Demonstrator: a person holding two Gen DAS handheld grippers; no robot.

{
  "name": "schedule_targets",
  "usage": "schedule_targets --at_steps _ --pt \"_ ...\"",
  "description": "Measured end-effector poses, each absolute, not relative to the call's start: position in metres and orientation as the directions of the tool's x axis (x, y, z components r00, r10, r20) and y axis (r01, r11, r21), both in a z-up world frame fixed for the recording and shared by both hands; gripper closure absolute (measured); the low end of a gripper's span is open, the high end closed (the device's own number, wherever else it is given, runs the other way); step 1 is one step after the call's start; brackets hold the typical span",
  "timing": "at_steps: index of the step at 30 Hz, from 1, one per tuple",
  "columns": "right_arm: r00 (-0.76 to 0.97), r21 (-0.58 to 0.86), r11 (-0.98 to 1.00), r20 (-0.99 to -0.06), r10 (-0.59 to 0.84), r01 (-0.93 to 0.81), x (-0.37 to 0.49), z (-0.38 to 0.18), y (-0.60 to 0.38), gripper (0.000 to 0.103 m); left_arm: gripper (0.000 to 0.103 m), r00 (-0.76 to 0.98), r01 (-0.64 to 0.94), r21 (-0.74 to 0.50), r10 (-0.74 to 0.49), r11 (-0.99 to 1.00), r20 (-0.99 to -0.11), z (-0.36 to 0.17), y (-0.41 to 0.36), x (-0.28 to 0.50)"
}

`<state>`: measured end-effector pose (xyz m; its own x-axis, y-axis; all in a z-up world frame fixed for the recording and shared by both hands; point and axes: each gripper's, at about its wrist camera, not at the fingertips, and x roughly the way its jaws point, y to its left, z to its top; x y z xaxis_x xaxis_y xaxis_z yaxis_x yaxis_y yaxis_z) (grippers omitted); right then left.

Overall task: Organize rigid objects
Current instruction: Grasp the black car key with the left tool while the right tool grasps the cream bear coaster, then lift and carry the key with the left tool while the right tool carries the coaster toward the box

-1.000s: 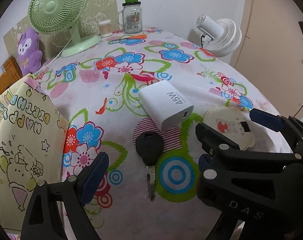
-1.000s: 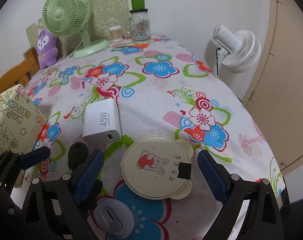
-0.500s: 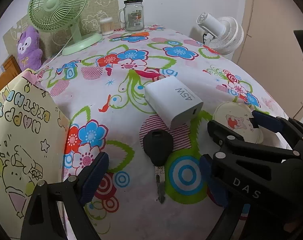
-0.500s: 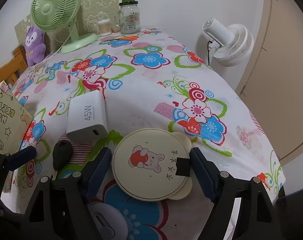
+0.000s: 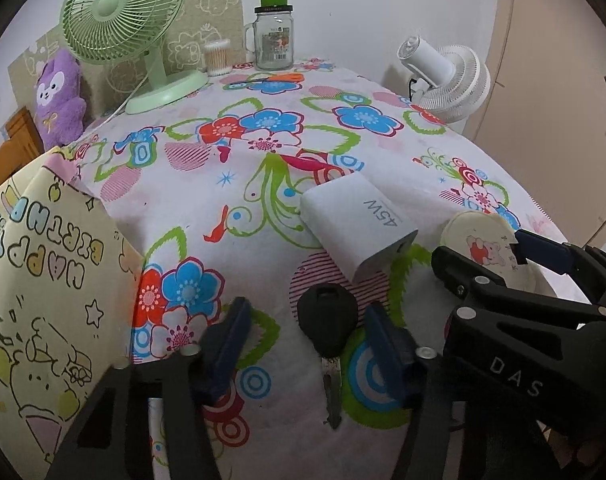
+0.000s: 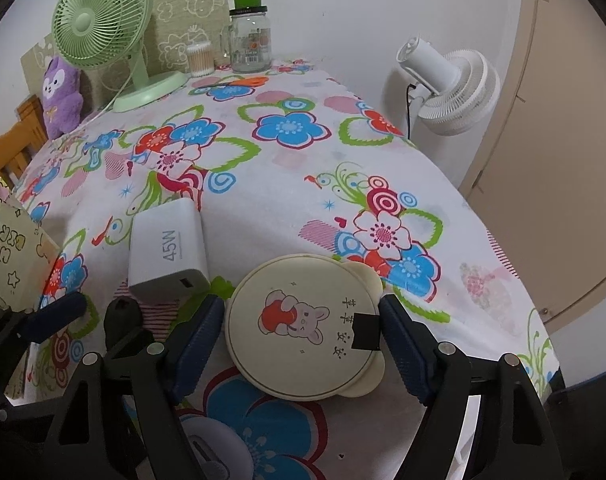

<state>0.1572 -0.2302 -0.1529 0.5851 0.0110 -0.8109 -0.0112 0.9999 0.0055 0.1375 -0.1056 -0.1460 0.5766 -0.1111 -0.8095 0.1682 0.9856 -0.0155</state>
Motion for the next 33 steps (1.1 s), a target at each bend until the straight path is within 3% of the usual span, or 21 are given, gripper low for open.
schedule_targets --at_steps 3,4,33 --pt "0.586 0.008 1.000 -0.810 0.012 -0.010 0.156 -0.151 -0.229 0.023 0.069 0.575 0.184 -0.023 -0.126 0.983 -0.808 -0.145 -0.107 0.137" --pt "0.587 0.006 1.000 -0.810 0.011 -0.010 0.156 -0.150 -0.229 0.023 0.071 0.574 0.187 -0.025 -0.130 0.982 -0.808 -0.144 -0.108 0.137" --pt "0.639 0.009 1.000 -0.769 0.026 -0.029 0.120 -0.116 -0.215 0.024 0.072 0.616 0.166 -0.016 -0.117 0.986 -0.779 -0.115 -0.099 0.102"
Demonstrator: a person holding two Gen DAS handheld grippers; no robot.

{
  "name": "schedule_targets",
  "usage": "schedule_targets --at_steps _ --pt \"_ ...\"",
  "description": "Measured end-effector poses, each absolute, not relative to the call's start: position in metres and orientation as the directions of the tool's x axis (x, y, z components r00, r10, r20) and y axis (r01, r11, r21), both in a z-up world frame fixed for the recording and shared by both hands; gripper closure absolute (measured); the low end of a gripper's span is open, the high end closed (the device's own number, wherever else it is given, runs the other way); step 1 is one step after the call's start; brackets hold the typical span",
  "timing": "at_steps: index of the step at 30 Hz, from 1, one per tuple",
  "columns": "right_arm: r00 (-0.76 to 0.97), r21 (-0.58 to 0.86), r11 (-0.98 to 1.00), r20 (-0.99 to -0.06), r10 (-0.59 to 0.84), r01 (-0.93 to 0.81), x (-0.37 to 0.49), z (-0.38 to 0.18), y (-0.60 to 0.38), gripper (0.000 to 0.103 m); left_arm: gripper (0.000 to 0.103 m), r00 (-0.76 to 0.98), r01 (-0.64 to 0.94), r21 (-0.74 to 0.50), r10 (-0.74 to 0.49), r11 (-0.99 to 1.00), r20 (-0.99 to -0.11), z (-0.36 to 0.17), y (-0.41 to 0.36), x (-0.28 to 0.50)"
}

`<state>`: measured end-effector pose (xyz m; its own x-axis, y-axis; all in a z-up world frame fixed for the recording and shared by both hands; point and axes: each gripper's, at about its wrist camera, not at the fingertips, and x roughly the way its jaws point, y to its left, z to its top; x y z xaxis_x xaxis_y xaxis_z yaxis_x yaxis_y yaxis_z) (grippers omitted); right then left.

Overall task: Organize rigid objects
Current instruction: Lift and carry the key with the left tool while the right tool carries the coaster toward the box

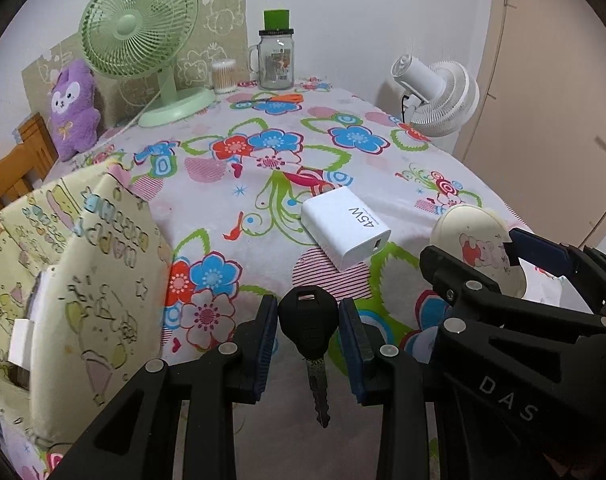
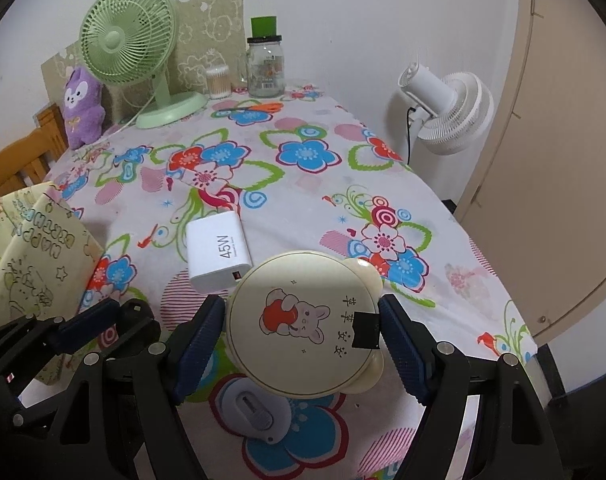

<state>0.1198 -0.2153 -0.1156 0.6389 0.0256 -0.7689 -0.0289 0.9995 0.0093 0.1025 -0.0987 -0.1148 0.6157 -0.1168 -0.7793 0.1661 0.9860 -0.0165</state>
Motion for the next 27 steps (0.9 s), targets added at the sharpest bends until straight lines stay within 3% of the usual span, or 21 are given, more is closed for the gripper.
schedule_targets --at_steps 27 --pt "0.714 -0.011 0.997 -0.699 0.046 -0.074 0.080 -0.050 -0.191 0.024 0.072 0.689 0.163 0.048 -0.079 0.985 -0.721 -0.054 -0.085 0.064"
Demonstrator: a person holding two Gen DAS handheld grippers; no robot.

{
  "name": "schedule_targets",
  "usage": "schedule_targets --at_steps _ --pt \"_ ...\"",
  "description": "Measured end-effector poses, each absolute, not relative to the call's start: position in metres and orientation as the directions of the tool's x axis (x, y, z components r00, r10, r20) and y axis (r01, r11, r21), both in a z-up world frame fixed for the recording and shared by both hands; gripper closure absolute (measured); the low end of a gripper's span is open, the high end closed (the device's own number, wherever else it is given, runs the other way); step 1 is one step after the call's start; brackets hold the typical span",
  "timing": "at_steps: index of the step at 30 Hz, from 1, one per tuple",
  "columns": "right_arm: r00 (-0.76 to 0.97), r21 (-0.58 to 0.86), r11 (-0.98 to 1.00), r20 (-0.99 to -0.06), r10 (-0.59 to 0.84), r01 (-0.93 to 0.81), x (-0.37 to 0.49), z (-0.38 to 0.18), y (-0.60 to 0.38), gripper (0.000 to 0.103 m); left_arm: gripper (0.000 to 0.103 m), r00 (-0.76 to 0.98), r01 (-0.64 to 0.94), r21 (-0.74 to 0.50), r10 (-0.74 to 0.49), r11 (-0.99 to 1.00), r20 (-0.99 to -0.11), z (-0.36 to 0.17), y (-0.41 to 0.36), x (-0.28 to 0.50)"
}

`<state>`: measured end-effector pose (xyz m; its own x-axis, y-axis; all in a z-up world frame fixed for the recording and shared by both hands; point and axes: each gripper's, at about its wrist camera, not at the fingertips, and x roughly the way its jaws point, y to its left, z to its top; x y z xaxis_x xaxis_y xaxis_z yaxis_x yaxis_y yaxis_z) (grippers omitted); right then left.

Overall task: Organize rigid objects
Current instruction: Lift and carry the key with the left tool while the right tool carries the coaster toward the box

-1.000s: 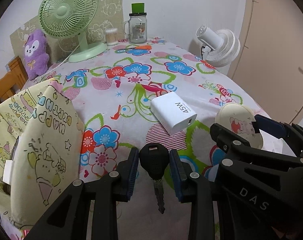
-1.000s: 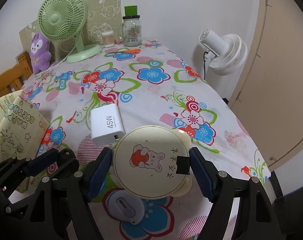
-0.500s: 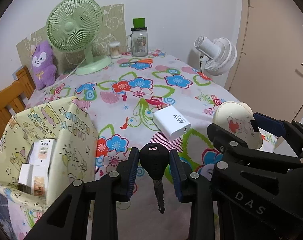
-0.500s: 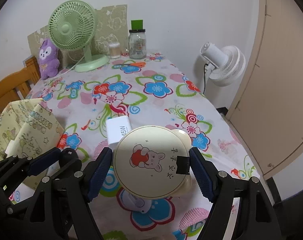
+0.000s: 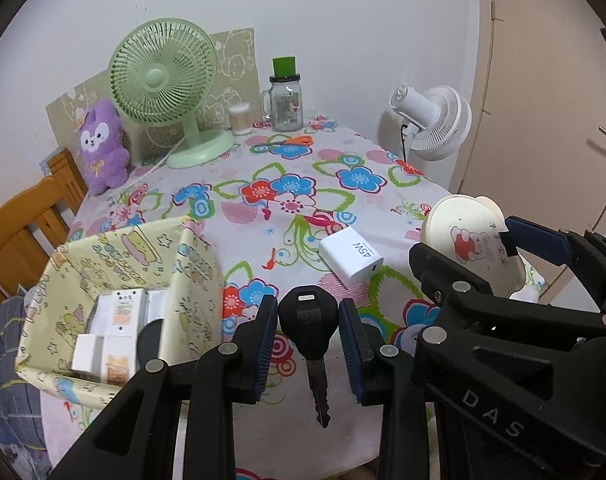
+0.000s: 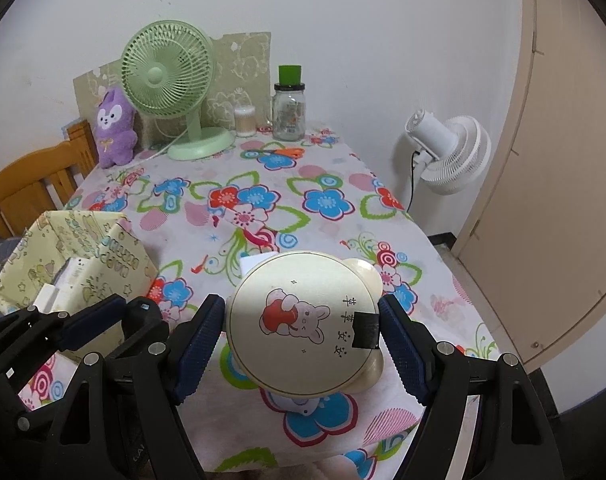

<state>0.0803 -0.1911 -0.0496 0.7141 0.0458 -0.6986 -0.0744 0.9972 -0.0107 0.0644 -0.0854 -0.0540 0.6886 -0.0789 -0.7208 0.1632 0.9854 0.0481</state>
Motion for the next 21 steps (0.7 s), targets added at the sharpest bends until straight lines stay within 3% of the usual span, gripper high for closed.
schedule_targets --at_steps 21 --pt "0.741 -0.043 0.989 -0.667 0.077 -0.142 0.076 -0.020 -0.153 0.023 0.072 0.717 0.163 0.093 -0.053 0.982 -0.695 -0.031 -0.065 0.055"
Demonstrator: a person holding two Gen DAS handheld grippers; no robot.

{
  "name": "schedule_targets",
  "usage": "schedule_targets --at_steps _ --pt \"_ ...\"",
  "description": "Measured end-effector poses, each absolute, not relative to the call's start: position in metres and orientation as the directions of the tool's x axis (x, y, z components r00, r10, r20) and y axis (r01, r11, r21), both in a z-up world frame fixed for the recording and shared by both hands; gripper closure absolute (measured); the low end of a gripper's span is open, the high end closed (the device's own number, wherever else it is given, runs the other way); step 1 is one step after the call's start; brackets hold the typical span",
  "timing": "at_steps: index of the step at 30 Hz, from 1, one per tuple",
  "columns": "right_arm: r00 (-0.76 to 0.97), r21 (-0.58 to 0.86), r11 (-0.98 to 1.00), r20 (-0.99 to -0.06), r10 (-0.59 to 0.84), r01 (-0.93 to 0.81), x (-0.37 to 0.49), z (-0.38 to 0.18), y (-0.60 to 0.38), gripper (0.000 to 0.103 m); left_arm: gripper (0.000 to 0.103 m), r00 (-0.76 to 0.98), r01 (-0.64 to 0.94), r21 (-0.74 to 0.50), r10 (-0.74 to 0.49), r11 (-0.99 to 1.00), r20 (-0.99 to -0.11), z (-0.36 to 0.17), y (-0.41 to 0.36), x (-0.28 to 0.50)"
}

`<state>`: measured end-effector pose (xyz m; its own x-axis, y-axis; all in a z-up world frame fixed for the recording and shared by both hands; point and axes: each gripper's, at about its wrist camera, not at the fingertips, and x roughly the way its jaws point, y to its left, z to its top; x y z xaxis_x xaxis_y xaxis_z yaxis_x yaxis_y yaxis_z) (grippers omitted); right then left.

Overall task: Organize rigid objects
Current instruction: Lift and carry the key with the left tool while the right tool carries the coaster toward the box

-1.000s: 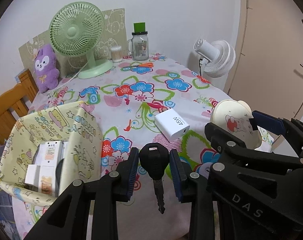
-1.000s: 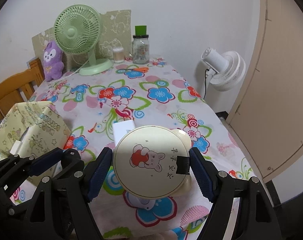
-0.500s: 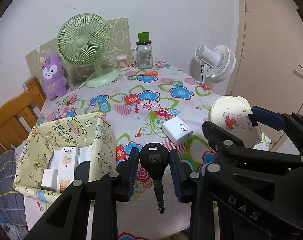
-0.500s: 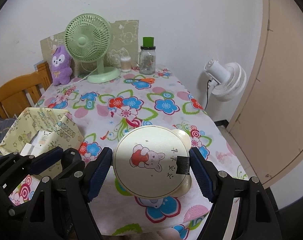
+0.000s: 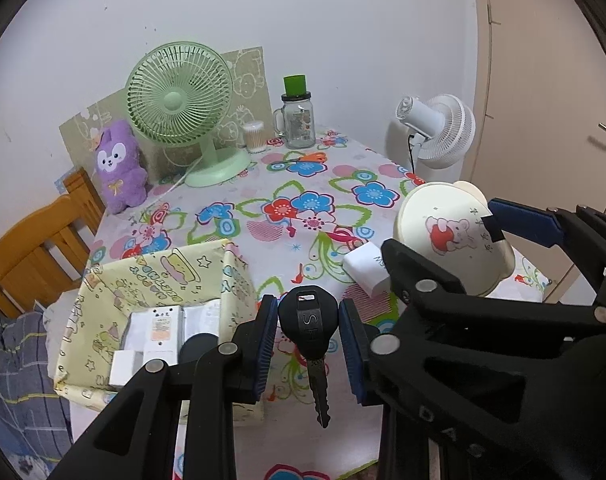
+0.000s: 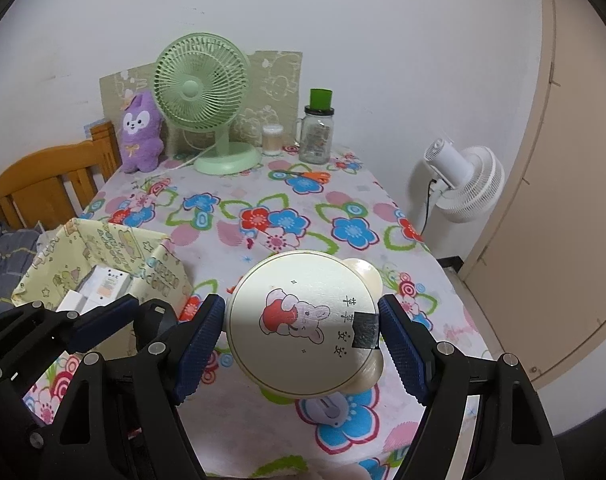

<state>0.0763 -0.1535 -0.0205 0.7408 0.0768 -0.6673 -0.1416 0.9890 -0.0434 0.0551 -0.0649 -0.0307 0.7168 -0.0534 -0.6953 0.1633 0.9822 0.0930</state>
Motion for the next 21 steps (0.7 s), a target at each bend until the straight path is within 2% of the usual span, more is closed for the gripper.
schedule_targets --at_steps 21 --pt "0.736 -0.050 0.978 -0.666 0.119 -0.203 0.088 -0.012 -0.102 0.023 0.072 0.718 0.113 0.083 -0.024 0.990 -0.695 -0.025 -0.015 0.062"
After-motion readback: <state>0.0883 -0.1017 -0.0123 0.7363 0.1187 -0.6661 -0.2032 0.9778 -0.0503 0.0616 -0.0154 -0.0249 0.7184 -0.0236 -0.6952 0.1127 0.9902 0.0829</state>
